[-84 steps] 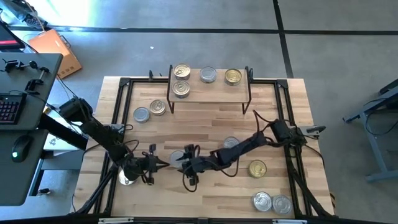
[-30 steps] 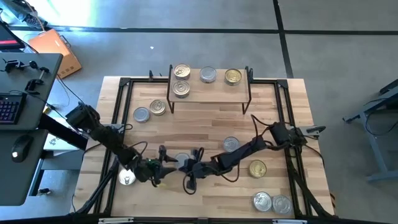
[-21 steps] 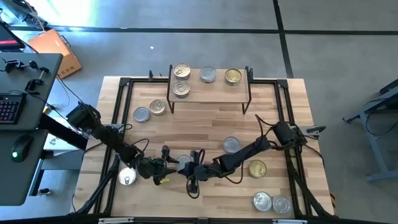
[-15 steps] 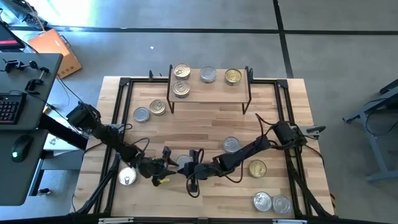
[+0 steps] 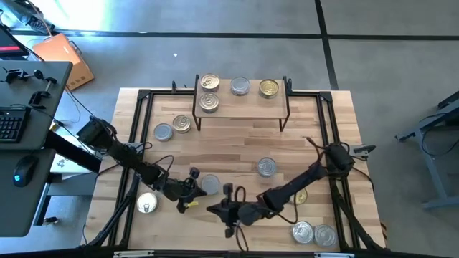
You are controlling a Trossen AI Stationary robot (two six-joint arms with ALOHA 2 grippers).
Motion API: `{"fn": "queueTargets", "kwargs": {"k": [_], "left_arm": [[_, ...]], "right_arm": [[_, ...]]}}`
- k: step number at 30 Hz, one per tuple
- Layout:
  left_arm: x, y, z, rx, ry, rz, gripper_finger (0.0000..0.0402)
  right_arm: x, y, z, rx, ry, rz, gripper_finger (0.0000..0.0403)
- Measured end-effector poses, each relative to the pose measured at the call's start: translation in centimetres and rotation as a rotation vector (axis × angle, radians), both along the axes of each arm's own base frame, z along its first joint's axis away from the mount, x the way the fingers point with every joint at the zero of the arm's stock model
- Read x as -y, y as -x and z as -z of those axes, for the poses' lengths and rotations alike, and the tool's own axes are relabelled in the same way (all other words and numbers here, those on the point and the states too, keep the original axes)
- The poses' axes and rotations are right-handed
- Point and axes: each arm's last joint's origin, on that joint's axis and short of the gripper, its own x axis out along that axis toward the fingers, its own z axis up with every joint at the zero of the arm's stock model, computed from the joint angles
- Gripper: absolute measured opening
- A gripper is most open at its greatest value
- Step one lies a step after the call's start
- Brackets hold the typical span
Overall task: Stack canned seafood by type on shelf
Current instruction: Put the green tuna can on the shelf
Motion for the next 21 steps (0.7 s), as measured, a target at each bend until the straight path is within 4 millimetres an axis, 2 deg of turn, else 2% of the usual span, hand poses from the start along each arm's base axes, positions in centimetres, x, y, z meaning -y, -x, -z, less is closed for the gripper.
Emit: {"fn": "queueTargets", "kwargs": {"k": [4,9,16,21], "left_arm": [[0.7,0.0,-0.3,0.006,0.013,0.030,0.0002],[1.7,-0.5,-1.2,0.031,0.026,0.054,0.0001],[2.2,-1.1,-2.0,0.056,0.034,0.052,0.0001],[2.2,-1.2,-2.0,0.064,0.029,0.050,0.0001]], "right_arm": [[-1.4,1.2,-1.2,0.038,0.077,0.046,0.0000],[-1.8,1.8,-0.9,0.015,0.123,0.104,0.0024],[0.9,0.5,0.9,-0.161,-0.019,0.022,0.0142],[2.6,-0.3,2.9,-0.267,0.056,0.007,0.0222]]}}
